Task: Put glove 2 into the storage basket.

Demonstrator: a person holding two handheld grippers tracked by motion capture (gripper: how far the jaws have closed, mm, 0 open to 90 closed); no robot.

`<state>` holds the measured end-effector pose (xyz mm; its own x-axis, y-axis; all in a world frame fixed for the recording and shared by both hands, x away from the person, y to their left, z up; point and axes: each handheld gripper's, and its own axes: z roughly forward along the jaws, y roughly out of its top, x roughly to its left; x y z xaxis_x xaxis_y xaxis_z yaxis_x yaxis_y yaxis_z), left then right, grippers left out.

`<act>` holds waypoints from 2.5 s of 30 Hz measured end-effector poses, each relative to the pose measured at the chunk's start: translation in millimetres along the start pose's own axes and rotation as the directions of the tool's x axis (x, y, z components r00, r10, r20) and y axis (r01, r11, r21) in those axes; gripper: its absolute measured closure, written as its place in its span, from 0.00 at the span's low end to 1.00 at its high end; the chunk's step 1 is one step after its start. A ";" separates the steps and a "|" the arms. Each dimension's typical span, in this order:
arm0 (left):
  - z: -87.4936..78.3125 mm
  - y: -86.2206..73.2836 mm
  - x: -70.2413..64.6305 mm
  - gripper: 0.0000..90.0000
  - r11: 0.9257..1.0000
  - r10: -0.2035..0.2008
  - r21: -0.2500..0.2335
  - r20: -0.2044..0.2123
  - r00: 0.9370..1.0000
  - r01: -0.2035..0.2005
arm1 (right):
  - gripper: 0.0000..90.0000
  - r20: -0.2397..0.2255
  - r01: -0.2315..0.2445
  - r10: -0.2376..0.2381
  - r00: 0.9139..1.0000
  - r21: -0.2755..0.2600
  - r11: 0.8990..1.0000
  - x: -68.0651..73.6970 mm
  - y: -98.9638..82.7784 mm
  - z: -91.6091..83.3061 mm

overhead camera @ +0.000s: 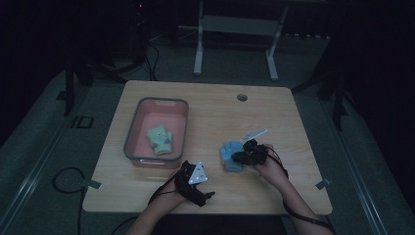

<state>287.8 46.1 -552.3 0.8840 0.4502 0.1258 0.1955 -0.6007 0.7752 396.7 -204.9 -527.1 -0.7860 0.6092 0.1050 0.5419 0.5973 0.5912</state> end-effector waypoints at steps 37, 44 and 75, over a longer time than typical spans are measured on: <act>44.4 67.9 11.0 0.19 0.984 0.177 0.019 0.090 0.980 -0.179 | 0.12 -0.015 -0.095 0.094 0.995 -0.234 0.968 -32.7 -17.8 -63.8; 62.3 77.0 14.3 0.40 0.957 0.281 0.050 0.095 0.955 -0.286 | 0.34 -0.005 -0.097 0.099 0.995 -0.232 0.968 -30.8 -8.9 -60.6; 92.1 78.4 31.0 0.81 0.939 0.305 0.113 0.168 0.937 -0.326 | 0.46 0.037 -0.286 0.291 0.956 -0.097 0.953 -44.2 -5.6 6.8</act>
<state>369.7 -47.9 -544.7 0.9596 0.1274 0.2507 -0.0568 -0.7852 0.6167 430.4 -231.6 -540.5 -0.5828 0.7756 0.2427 0.7126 0.3442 0.6113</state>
